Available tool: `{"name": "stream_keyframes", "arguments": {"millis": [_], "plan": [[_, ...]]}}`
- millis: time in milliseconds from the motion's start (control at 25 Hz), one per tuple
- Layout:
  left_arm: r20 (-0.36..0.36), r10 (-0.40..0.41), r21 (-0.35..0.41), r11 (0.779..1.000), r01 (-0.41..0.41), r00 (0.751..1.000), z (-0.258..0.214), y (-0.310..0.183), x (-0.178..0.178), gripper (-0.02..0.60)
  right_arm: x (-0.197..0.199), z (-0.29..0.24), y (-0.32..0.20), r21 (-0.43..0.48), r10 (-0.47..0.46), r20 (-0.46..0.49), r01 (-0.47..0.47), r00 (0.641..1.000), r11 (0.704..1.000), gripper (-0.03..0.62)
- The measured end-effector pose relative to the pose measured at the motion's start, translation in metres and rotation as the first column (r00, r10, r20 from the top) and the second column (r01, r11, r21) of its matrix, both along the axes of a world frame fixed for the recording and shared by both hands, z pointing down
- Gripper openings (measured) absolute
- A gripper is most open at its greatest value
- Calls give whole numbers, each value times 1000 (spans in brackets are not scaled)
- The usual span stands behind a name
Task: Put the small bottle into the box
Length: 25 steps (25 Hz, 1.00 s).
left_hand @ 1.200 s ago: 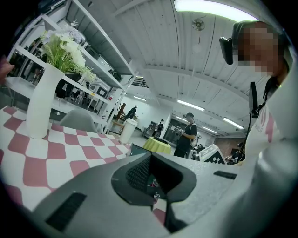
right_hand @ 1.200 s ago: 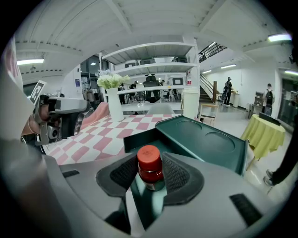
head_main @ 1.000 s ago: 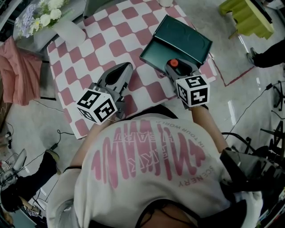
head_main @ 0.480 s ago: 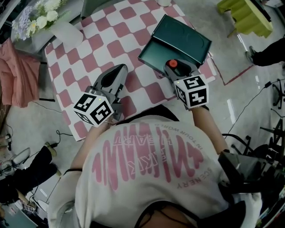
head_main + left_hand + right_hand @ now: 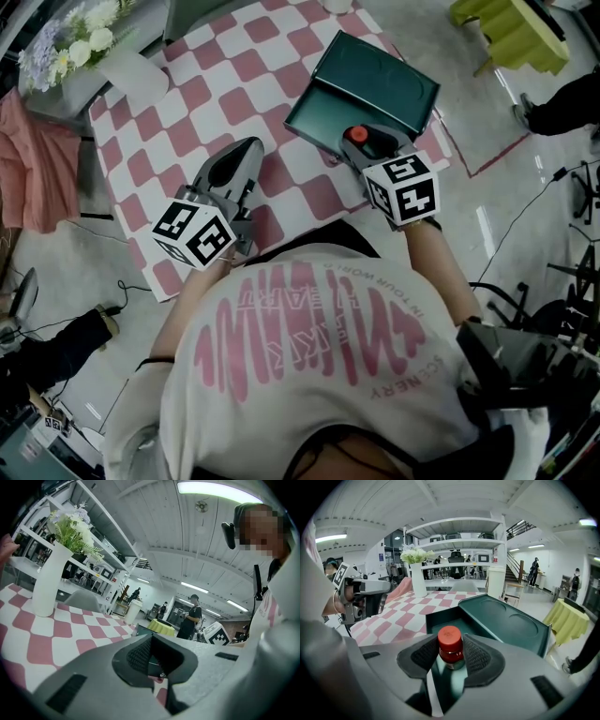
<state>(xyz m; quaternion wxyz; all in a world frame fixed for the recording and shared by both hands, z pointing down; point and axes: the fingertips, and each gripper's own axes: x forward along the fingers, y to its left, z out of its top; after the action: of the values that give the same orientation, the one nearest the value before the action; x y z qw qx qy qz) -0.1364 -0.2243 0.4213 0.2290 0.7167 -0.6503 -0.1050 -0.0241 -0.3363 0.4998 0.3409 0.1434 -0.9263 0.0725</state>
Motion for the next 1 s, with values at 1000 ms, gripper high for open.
{"name": "stream_keyframes", "arguments": {"millis": [1000], "plan": [[-3, 47, -27, 999, -47, 999, -19, 65, -10, 8, 1, 2, 3, -2, -4, -40, 4, 999, 1000, 158]]}}
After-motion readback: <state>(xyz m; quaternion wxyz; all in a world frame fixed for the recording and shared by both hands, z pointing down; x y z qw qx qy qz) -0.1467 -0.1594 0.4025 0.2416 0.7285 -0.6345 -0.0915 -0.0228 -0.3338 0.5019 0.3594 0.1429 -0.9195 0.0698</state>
